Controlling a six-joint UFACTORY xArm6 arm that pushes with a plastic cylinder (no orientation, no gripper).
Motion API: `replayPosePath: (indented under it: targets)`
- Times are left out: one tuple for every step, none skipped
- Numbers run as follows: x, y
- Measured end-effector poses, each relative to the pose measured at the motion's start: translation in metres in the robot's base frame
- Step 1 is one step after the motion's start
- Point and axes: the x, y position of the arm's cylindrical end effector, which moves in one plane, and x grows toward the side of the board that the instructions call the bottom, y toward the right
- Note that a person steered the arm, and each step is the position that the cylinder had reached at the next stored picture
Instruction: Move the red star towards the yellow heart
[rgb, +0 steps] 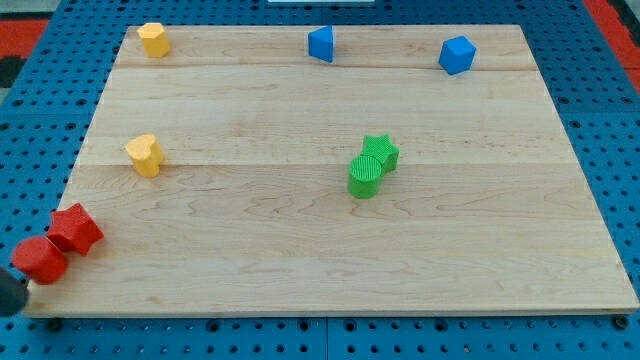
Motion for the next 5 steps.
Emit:
replayPosePath:
  targets:
    - [-0.020,0.010]
    - [-0.053,0.026]
    - [-0.088,0.011]
    - [-0.105,0.062]
    - [-0.105,0.136]
